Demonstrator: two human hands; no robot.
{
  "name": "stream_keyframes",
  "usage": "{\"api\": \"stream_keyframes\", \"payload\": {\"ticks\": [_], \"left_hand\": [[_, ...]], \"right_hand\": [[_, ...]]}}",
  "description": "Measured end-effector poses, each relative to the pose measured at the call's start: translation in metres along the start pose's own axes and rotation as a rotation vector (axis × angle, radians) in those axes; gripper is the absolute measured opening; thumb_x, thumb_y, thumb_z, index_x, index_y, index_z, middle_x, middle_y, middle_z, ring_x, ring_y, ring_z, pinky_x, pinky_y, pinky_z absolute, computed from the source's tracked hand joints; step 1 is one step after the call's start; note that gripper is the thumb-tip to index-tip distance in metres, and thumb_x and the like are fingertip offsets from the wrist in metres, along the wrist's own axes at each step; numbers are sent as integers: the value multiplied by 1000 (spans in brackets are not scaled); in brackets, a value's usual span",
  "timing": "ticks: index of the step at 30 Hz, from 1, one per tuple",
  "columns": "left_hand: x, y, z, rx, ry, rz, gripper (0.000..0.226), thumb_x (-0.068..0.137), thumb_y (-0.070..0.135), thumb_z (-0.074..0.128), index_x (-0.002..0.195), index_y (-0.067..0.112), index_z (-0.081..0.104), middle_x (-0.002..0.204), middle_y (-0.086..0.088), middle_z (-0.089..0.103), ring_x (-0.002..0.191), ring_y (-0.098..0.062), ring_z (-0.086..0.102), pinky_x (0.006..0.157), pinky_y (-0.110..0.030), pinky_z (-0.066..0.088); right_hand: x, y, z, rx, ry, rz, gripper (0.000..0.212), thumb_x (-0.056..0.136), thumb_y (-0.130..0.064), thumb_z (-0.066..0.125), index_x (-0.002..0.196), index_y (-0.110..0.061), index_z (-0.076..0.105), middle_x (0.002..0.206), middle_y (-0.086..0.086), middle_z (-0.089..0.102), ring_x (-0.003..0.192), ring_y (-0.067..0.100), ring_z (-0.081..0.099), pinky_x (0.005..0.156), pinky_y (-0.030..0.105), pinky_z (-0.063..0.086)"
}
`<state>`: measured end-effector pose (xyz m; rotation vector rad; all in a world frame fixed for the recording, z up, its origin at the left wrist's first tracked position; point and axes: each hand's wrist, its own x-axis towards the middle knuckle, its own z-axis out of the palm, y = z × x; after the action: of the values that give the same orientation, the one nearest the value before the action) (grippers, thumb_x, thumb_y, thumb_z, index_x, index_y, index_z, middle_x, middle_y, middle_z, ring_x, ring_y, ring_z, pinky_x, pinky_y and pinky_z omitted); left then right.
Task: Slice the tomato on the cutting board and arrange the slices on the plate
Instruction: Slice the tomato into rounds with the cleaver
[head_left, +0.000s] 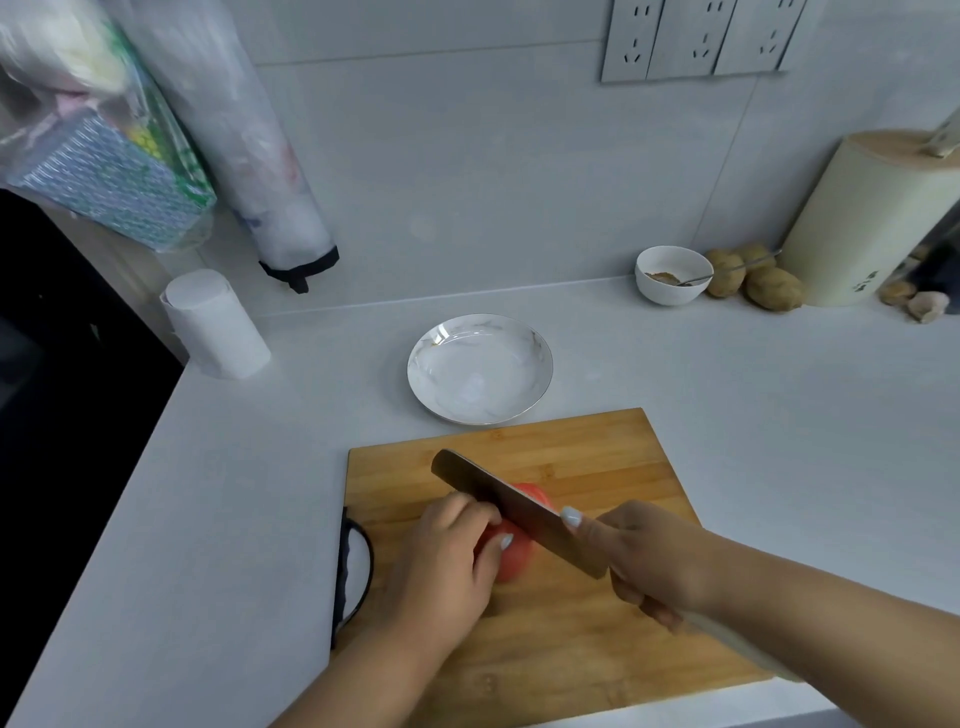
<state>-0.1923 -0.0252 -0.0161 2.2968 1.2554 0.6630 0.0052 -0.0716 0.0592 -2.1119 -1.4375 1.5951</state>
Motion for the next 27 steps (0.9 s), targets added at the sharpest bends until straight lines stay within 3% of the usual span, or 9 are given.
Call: {"api": "stream_keyframes", "payload": {"ticks": [5, 9, 11, 18, 21, 27], "left_hand": [[0, -4, 2, -33, -5, -14, 14, 92, 30, 54, 103, 30, 62, 103, 18, 52, 97, -1, 49, 80, -16, 44], [-1, -6, 5, -48, 5, -19, 13, 93, 29, 52, 101, 30, 62, 101, 17, 52, 96, -2, 49, 79, -17, 43], [-1, -6, 7, -47, 19, -30, 14, 92, 31, 52, 101, 29, 62, 102, 16, 52, 96, -2, 49, 79, -18, 44], [-1, -8, 10, -61, 26, -43, 14, 91, 31, 55, 101, 27, 64, 104, 15, 53, 96, -3, 51, 79, -19, 47], [-1, -10, 10, -63, 25, -39, 14, 91, 31, 55, 101, 28, 63, 104, 15, 53, 97, -4, 52, 79, -19, 47], [-1, -11, 12, -78, 36, -34, 14, 90, 29, 57, 103, 26, 63, 105, 13, 53, 97, -6, 53, 80, -21, 48]], "right_hand": [[-14, 1, -10, 12, -28, -2, 62, 83, -71, 35, 76, -11, 48, 53, 7, 49, 31, 13, 43, 57, 28, 45], [-21, 2, -14, 7, -60, 13, 76, 71, -76, 34, 82, -3, 54, 46, 1, 49, 31, 12, 42, 59, 28, 45], [-24, 1, -14, -5, -66, 18, 68, 72, -74, 33, 75, -8, 51, 42, -3, 48, 30, 11, 42, 61, 30, 46], [-17, -6, -12, -23, -72, 23, 73, 72, -76, 33, 81, -7, 54, 50, 6, 49, 32, 11, 42, 56, 25, 46], [-8, -12, -9, -37, -70, 11, 84, 70, -77, 31, 89, 0, 57, 56, 10, 51, 32, 11, 42, 47, 21, 43], [8, -22, 0, -1, -37, -10, 60, 86, -69, 33, 76, -12, 45, 55, 7, 46, 32, 11, 39, 47, 22, 41]]}}
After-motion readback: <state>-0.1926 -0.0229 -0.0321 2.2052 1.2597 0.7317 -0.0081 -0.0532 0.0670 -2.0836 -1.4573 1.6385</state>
